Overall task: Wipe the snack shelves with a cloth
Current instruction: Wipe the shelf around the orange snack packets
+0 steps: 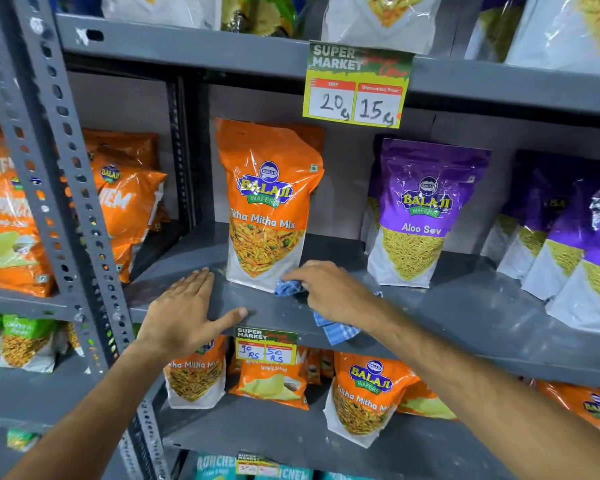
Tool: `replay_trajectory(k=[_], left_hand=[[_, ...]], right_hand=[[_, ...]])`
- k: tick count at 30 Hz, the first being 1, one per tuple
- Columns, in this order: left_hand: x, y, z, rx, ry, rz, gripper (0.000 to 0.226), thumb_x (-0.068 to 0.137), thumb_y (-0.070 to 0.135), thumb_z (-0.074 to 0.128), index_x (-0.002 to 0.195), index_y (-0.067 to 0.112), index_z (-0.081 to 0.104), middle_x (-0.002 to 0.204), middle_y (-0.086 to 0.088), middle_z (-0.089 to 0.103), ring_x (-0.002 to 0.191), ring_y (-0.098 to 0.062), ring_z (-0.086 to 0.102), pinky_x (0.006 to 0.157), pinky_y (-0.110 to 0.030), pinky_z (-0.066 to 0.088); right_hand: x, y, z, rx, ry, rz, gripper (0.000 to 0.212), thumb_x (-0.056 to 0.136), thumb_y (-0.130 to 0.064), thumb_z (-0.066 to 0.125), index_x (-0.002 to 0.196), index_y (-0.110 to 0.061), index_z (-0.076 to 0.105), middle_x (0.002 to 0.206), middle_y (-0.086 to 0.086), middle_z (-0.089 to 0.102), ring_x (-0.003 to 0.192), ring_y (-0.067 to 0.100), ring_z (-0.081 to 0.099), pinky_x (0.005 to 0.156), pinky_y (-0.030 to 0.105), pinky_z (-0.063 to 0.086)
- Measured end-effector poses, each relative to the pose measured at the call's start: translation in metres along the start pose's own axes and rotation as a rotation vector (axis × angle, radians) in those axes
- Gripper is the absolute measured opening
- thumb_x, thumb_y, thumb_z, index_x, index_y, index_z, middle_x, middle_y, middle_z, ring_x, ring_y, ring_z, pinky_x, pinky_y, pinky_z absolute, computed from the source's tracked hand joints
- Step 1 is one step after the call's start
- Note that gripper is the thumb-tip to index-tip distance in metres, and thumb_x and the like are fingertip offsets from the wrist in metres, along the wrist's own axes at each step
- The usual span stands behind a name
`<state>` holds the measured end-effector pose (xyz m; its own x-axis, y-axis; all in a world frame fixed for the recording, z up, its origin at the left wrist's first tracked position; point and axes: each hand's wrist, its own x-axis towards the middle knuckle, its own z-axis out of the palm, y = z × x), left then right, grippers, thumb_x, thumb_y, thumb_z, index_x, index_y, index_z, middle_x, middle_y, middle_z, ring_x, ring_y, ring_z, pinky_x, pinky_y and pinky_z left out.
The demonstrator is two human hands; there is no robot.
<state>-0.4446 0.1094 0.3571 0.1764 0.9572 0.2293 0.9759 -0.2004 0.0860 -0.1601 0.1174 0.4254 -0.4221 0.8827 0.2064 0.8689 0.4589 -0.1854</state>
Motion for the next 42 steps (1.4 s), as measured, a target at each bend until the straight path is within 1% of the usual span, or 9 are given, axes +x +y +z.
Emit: replay_trajectory(k=[10, 15, 19, 22, 28, 32, 35, 38, 42], left_hand=[[-0.001, 0.001, -0.001, 0.009, 0.003, -0.004, 0.135, 0.072, 0.104, 0.001, 0.166, 0.010, 0.023, 0.174, -0.008, 0.023, 0.162, -0.021, 0.021, 0.132, -0.038, 0.017], [-0.001, 0.001, -0.003, 0.013, -0.005, -0.003, 0.137, 0.071, 0.105, -0.001, 0.166, 0.009, 0.021, 0.175, -0.008, 0.021, 0.162, -0.021, 0.019, 0.132, -0.038, 0.016], [-0.001, 0.001, -0.002, 0.012, 0.001, -0.010, 0.136, 0.072, 0.104, 0.000, 0.166, 0.009, 0.020, 0.175, -0.008, 0.020, 0.162, -0.020, 0.017, 0.132, -0.037, 0.014], [0.001, 0.000, 0.001, 0.023, -0.001, -0.007, 0.134, 0.074, 0.103, 0.002, 0.166, 0.008, 0.020, 0.175, -0.008, 0.021, 0.162, -0.020, 0.018, 0.132, -0.037, 0.014], [0.000, 0.000, 0.000, 0.023, -0.011, 0.018, 0.131, 0.075, 0.103, 0.004, 0.166, 0.010, 0.024, 0.174, -0.010, 0.024, 0.162, -0.020, 0.019, 0.132, -0.038, 0.015], [0.001, -0.002, 0.000, 0.033, -0.015, 0.004, 0.132, 0.076, 0.102, 0.004, 0.166, 0.007, 0.022, 0.174, -0.010, 0.023, 0.162, -0.021, 0.020, 0.132, -0.037, 0.015], [0.002, -0.002, 0.002, 0.024, -0.009, 0.004, 0.133, 0.075, 0.103, 0.004, 0.166, 0.007, 0.022, 0.174, -0.010, 0.022, 0.162, -0.021, 0.020, 0.132, -0.037, 0.016], [0.001, -0.001, 0.001, 0.024, -0.002, 0.002, 0.133, 0.075, 0.103, 0.003, 0.166, 0.008, 0.022, 0.174, -0.009, 0.023, 0.161, -0.021, 0.021, 0.132, -0.038, 0.017], [0.000, -0.001, 0.000, 0.026, -0.011, 0.009, 0.134, 0.074, 0.103, 0.002, 0.166, 0.008, 0.021, 0.175, -0.009, 0.022, 0.162, -0.021, 0.020, 0.132, -0.038, 0.016]], right_hand=[[0.009, -0.005, 0.003, -0.011, 0.016, 0.037, 0.066, 0.086, 0.008, 0.048, 0.138, -0.032, 0.056, 0.130, 0.003, 0.058, 0.113, 0.028, 0.058, 0.081, 0.041, 0.049], [-0.005, 0.000, 0.010, -0.051, -0.068, -0.020, 0.066, 0.082, 0.008, 0.049, 0.136, -0.030, 0.057, 0.130, 0.003, 0.057, 0.112, 0.028, 0.060, 0.087, 0.048, 0.053], [-0.007, -0.002, -0.015, -0.102, -0.120, 0.037, 0.046, 0.085, -0.002, 0.054, 0.119, -0.029, 0.070, 0.111, 0.004, 0.067, 0.103, 0.031, 0.064, 0.083, 0.047, 0.055], [0.000, -0.042, -0.028, 0.059, -0.013, -0.043, 0.028, 0.092, -0.012, 0.062, 0.113, -0.026, 0.074, 0.112, 0.001, 0.073, 0.096, 0.022, 0.069, 0.081, 0.041, 0.059], [0.041, -0.100, -0.013, 0.083, 0.082, -0.083, 0.025, 0.083, -0.002, 0.075, 0.106, -0.011, 0.079, 0.102, 0.010, 0.078, 0.090, 0.026, 0.072, 0.078, 0.040, 0.062], [0.037, -0.071, -0.018, 0.099, -0.002, -0.035, 0.026, 0.084, 0.003, 0.071, 0.107, -0.008, 0.077, 0.114, 0.009, 0.076, 0.095, 0.020, 0.074, 0.081, 0.035, 0.062], [0.022, -0.030, -0.034, 0.043, -0.066, 0.012, 0.028, 0.080, 0.001, 0.069, 0.099, -0.016, 0.080, 0.107, -0.004, 0.078, 0.078, 0.004, 0.070, 0.066, 0.019, 0.054], [0.014, 0.006, -0.056, 0.049, -0.067, 0.074, 0.025, 0.082, -0.005, 0.072, 0.100, -0.020, 0.081, 0.098, -0.006, 0.079, 0.084, 0.005, 0.071, 0.076, 0.022, 0.052], [0.020, 0.041, -0.049, 0.116, 0.076, 0.120, 0.024, 0.091, -0.014, 0.071, 0.112, -0.022, 0.077, 0.113, -0.001, 0.077, 0.105, 0.011, 0.068, 0.093, 0.027, 0.049]])
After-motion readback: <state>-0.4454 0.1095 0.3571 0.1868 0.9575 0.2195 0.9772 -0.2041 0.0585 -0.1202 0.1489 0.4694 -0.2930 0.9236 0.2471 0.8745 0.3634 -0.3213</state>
